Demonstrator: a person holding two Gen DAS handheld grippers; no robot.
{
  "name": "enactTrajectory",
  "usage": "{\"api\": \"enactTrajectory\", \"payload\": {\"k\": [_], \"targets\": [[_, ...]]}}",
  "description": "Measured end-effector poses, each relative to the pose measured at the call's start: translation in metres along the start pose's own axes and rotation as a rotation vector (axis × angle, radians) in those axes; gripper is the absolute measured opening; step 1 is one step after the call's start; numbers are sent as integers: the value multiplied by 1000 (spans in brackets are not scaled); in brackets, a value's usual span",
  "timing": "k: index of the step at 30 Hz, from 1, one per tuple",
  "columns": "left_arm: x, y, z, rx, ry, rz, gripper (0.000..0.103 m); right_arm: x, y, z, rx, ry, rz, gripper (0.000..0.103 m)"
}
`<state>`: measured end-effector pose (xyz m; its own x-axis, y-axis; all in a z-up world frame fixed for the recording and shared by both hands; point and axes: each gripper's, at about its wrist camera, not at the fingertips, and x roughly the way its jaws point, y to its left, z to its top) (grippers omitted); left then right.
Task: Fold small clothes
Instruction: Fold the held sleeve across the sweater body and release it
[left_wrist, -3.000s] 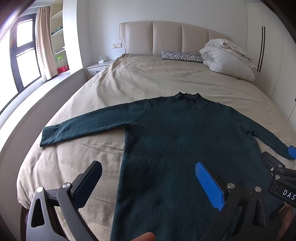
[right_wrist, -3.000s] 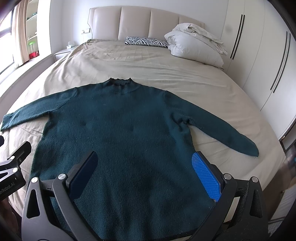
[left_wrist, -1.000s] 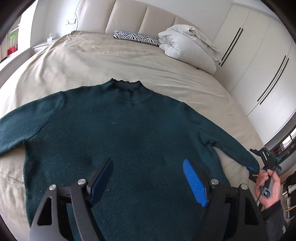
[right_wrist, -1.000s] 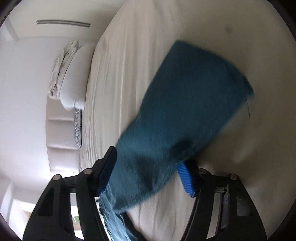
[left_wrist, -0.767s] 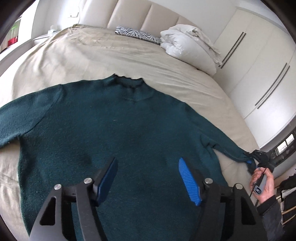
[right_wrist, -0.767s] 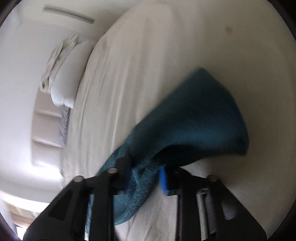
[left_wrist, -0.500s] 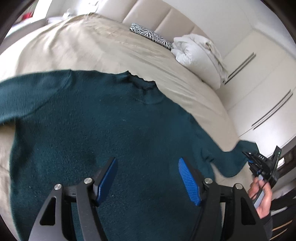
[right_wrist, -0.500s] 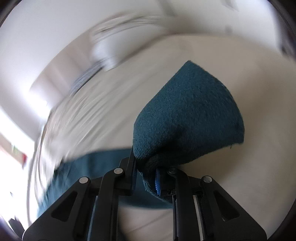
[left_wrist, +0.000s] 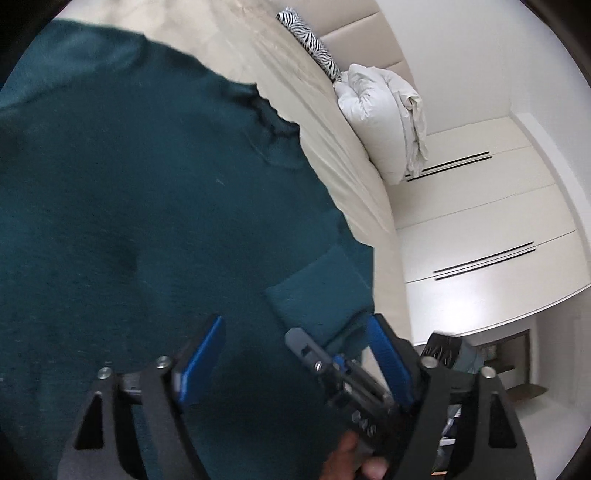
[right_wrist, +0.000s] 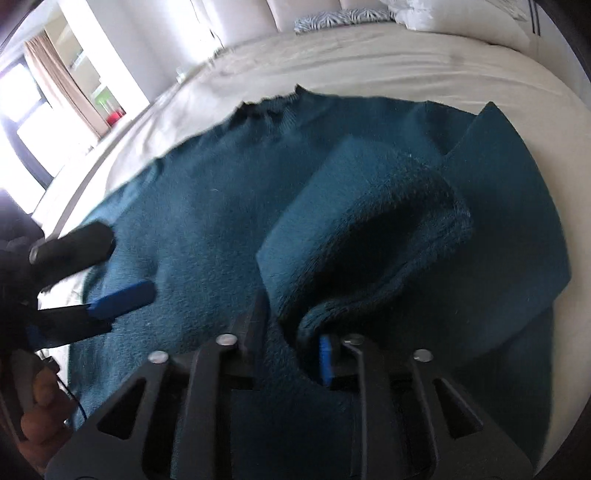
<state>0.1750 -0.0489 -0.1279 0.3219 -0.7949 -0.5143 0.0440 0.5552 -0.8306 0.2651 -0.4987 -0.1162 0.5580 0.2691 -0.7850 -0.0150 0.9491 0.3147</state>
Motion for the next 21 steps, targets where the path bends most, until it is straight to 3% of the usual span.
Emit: {"api": "enactTrajectory", "payload": {"k": [1,2,3,6,8,11,13,14,15,17,18,21], "targets": [[4,-1,1,-8,7,-5,85,-5,-3,-9,6,-14,14,45],[6,0,1,-14,12,-10,85,-11,-13,-6,21,-31,32,66],[10,-1,1,-19,19,-22,86,-17,-15,-9,13,-46,33,74],[19,2,0,-40,32,-31,86,-26,2,-14,-183,-99,-72,74],[18,8,-1,-64,23,-53,86,-28,14,-10,-215,-103,-99,74],[9,16,-2,-85,-1,-55,86,-23,-22,25,-25,-111,1,74],[3,22,-3,-101,-9,-62,86,-14,-19,22,110,-95,51,73],[-1,24,-4,-104,-15,-63,86,-8,-35,33,183,-83,79,61],[-4,26,-4,-106,-19,-63,86,-1,-33,39,211,-82,90,39],[-10,29,-3,-112,-31,-69,86,11,-36,57,194,-55,38,20],[-15,31,-2,-117,-40,-76,86,12,-27,55,161,-59,10,13],[-32,38,1,-131,-84,-91,86,13,20,55,-132,-115,-127,11]]}}
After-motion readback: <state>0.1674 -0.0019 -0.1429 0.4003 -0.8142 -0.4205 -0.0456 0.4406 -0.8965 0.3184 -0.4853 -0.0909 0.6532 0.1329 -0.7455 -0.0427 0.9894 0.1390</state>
